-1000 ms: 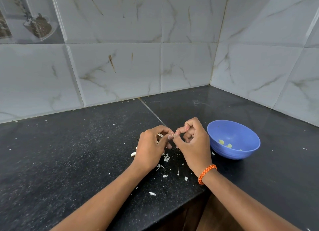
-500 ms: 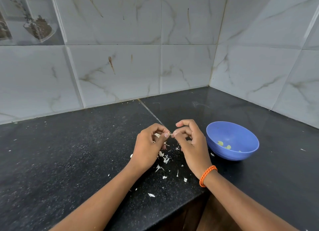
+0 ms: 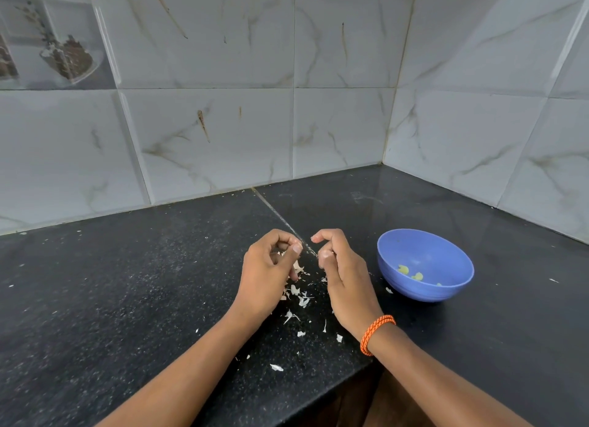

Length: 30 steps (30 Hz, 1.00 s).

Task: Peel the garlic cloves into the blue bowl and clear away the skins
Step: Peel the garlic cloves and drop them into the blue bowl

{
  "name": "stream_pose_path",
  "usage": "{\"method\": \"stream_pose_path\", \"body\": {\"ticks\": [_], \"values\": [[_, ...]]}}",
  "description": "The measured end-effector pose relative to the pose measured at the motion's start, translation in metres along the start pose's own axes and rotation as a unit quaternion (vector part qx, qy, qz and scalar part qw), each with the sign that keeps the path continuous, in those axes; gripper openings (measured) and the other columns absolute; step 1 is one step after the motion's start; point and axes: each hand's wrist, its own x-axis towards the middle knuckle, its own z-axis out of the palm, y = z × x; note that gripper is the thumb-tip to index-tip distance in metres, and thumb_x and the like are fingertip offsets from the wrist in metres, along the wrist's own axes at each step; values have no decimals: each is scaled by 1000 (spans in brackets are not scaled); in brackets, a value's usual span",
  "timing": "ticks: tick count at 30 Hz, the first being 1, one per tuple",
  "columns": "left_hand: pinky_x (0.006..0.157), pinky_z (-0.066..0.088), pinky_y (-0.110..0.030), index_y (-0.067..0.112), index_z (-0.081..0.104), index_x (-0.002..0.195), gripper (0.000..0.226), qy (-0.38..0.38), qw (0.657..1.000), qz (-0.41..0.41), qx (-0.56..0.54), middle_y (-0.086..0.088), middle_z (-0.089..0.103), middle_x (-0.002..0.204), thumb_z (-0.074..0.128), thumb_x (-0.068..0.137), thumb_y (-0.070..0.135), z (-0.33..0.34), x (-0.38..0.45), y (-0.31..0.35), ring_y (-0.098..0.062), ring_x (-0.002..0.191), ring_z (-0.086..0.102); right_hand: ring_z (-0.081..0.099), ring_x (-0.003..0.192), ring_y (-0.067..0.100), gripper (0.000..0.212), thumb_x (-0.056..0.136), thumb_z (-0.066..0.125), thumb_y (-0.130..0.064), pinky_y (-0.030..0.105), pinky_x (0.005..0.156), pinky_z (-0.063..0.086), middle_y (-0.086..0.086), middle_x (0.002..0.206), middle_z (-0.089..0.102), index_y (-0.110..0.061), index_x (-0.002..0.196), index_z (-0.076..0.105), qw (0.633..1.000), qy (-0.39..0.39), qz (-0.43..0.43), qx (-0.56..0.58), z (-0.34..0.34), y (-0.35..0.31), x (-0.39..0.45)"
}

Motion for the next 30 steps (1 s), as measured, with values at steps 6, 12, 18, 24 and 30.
{"method": "stream_pose_path", "body": {"ticks": [6, 12, 18, 24, 30], "values": [[66, 59, -36, 21, 74, 101, 7, -9, 1000, -1, 18, 5, 75, 94, 70, 105, 17, 2, -1, 1, -17, 59, 68, 65, 86, 12, 39, 100, 63, -3, 32, 77, 56, -10, 88, 63, -27, 129, 54, 999, -19, -27, 2, -1, -4, 2], [59, 50, -23, 20, 75, 97, 8, 2, 1000, -17, 19, 3, 77, 90, 73, 102, 15, -1, 1, 1, -19, 68, 76, 66, 90, 13, 40, 90, 74, 0, 26, 80, 58, -11, 90, 64, -26, 117, 62, 1000, -4, -24, 1, -1, -1, 4], [72, 64, -40, 5, 74, 95, 5, -2, 997, -57, -49, -12, 82, 85, 78, 96, 2, -2, 1, 4, -29, 81, 82, 69, 100, 8, 42, 91, 68, 10, 27, 87, 59, -12, 102, 69, -23, 116, 70, 999, 3, -38, -15, 0, 4, 5], [86, 67, -43, -1, 71, 100, 20, -28, 989, -78, -121, -23, 80, 88, 87, 87, -3, -5, 2, 6, -38, 87, 82, 70, 112, 7, 58, 92, 64, 13, 20, 91, 58, -8, 124, 67, -24, 136, 63, 998, 14, -49, 39, -1, -3, 5], [88, 68, -49, -2, 65, 102, 28, -43, 991, -67, -108, -23, 81, 88, 88, 85, -4, -6, 2, 10, -40, 87, 81, 72, 110, 4, 54, 95, 66, 10, 17, 91, 57, -8, 127, 66, -24, 137, 61, 997, 25, -59, 48, -3, -7, 4]]}}
